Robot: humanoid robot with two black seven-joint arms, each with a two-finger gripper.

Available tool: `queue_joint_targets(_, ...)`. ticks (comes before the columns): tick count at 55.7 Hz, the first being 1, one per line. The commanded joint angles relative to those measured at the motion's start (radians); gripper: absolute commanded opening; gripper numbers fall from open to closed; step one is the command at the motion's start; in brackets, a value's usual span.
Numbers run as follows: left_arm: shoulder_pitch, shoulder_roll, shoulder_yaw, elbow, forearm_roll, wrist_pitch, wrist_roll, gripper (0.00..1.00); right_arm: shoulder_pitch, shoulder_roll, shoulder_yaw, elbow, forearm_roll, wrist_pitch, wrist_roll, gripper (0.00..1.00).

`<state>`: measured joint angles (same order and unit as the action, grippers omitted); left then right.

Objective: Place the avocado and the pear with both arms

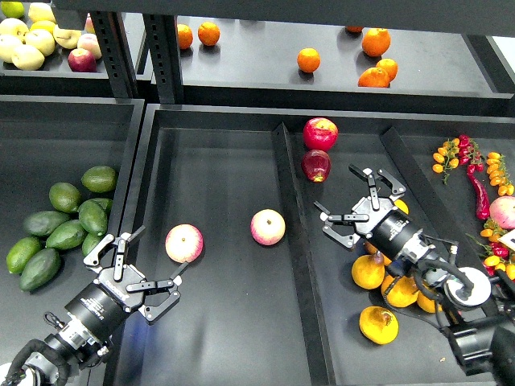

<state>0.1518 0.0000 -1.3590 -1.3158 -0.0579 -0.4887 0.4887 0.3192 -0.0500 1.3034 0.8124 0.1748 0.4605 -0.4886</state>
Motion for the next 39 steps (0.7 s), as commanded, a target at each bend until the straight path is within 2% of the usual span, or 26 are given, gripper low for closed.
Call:
queue_joint_targets(1, 0.0, 0.0, 0.004, 0.001, 0.001, 0.0, 0.0, 0.99, 0.003, 0.024, 0.0, -0.035, 0.0, 0.0, 0.0, 0.99)
queue_joint_targets(3, 0.0, 0.0, 0.009, 0.001, 0.001, 0.0, 0.0, 1.0, 0.003, 0.03, 0.0, -0.042, 0.0, -0.002, 0.0, 0.99)
queue_joint_targets(8, 0.002, 0.0, 0.018, 0.016, 0.001, 0.0, 0.0, 0.99, -0.003, 0.05, 0.002, -0.055, 0.0, -0.002, 0.07, 0.99)
queue_joint_targets(14, 0.0, 0.0, 0.021, 0.021, 0.001, 0.0, 0.0, 0.99, -0.034, 0.05, 0.017, -0.039, 0.014, 0.001, 0.12, 0.99)
queue_joint_targets(25, 0.0, 0.0, 0.032, 0.032, 0.001, 0.0, 0.0, 0.99, -0.156, 0.05, 0.068, 0.102, 0.025, 0.004, 0.12, 0.99)
queue_joint_targets(39, 0.0, 0.0, 0.047, 0.052, -0.002, 0.0, 0.0, 0.99, -0.219, 0.05, 0.089, 0.243, 0.103, 0.007, 0.131, 1.0)
